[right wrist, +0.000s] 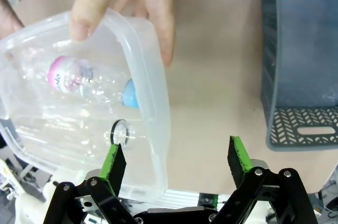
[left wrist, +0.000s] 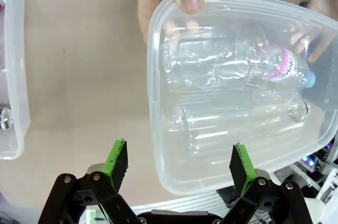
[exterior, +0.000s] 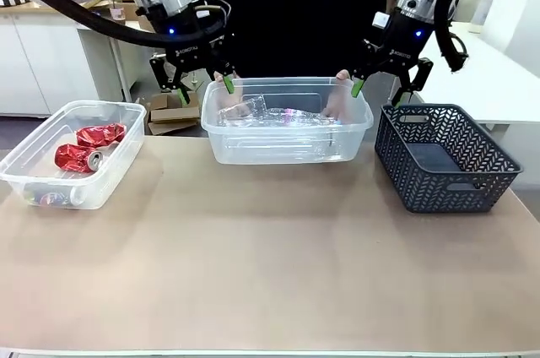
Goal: Sort the waste into each basket.
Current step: Release the Organizing box you were holding.
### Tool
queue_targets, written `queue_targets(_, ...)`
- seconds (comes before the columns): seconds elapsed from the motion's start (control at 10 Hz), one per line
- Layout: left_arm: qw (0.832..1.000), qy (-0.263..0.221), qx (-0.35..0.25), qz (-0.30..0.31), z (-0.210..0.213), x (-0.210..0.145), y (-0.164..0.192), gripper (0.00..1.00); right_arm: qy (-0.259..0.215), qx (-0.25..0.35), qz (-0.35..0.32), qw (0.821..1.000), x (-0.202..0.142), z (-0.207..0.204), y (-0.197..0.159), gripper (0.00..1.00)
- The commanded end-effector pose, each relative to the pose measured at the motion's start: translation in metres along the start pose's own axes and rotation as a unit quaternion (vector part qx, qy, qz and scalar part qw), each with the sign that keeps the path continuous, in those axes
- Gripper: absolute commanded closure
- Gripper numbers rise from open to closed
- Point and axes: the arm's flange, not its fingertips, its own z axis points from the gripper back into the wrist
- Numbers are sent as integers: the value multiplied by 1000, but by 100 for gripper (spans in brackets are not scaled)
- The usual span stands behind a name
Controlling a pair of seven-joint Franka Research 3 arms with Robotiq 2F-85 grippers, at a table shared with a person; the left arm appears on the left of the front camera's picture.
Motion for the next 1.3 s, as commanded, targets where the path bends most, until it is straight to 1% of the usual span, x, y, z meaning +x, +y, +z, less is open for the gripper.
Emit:
queue_targets(0.0,1000,-9,-1,0,6,-2,1,0,3,0,2,1000,2,3,2,0)
queue_targets(0.6,1000,-5,-1,-1,5,0,-2,0,0,0,1,1000,0,1,1,0)
queue_targets(0.7,1000,3,-10,-22,17,-16,-6,0,-42,0,30,999,-42,23,4,0)
queue_targets(0.8,1000,2,2,-30,28,-44,-3,0,-68,3,54,996,-94,42,2,0)
queue_targets(0.9,999,15,-13,-40,40,-84,3,0,-62,17,64,996,-153,51,-8,0)
queue_targets(1.0,999,13,-15,-47,51,-121,8,0,-51,59,93,993,-198,53,-18,0)
queue_targets(1.1,997,14,-29,-71,61,-154,9,0,-69,82,82,991,-234,55,-28,0)
queue_targets(1.2,990,10,-67,-120,71,-187,10,0,-96,94,70,988,-265,55,-37,0)
